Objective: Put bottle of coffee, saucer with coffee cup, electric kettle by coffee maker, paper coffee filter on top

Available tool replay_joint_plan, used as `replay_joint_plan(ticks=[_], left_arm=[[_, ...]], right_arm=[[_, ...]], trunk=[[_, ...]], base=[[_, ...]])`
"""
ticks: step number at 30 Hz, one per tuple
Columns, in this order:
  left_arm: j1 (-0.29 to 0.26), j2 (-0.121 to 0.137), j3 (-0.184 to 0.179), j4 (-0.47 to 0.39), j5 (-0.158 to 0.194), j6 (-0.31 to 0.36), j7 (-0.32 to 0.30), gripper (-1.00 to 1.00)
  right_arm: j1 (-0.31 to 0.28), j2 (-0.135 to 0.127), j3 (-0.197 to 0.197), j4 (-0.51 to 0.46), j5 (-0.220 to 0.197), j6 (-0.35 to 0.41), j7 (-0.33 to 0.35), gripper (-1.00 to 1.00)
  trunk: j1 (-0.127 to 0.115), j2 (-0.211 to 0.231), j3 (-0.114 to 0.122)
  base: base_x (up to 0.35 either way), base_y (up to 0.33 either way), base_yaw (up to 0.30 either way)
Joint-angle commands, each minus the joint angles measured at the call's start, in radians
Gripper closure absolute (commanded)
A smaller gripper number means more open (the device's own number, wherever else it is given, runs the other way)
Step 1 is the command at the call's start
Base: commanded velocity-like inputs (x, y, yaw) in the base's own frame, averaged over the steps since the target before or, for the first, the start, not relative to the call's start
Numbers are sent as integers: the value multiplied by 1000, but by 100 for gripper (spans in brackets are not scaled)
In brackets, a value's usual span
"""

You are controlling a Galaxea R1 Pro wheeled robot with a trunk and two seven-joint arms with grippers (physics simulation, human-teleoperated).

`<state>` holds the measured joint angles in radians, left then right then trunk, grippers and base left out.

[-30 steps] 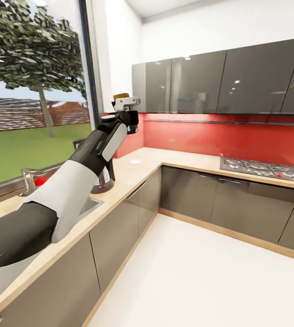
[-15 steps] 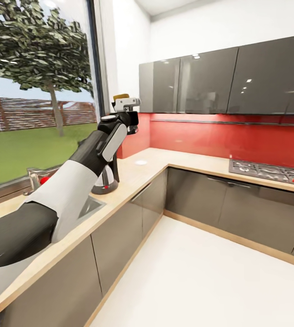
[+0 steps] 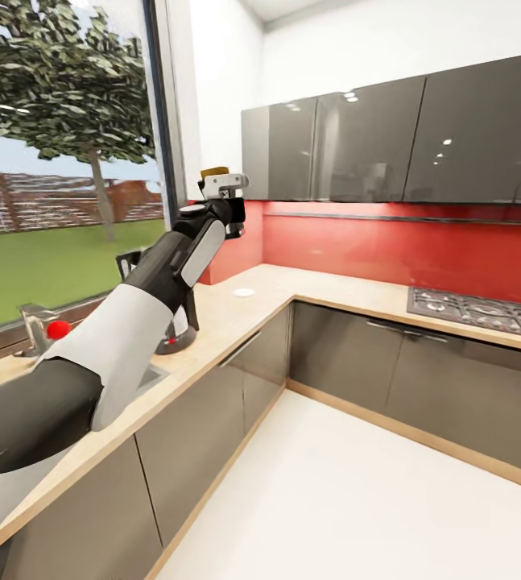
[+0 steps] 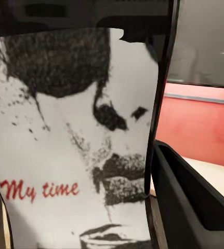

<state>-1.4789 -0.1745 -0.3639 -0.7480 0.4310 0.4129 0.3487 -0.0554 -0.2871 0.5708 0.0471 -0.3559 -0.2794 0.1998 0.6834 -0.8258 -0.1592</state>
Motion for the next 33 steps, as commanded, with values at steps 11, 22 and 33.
replay_joint_plan(ticks=[11, 22, 33], left_arm=[[-1, 0, -3, 0, 8, 3, 7, 100], [-1, 0, -3, 1, 8, 4, 8, 100], [-1, 0, -3, 1, 8, 4, 8, 100]], right_arm=[[-1, 0, 6, 4, -11, -6, 7, -100], [-1, 0, 7, 4, -8, -6, 10, -100], [-1, 0, 7, 4, -9, -7, 10, -100]], trunk=[[0, -1, -2], [0, -1, -2], [0, -1, -2]], base=[[30, -51, 226], [198, -242, 23], [250, -246, 0]])
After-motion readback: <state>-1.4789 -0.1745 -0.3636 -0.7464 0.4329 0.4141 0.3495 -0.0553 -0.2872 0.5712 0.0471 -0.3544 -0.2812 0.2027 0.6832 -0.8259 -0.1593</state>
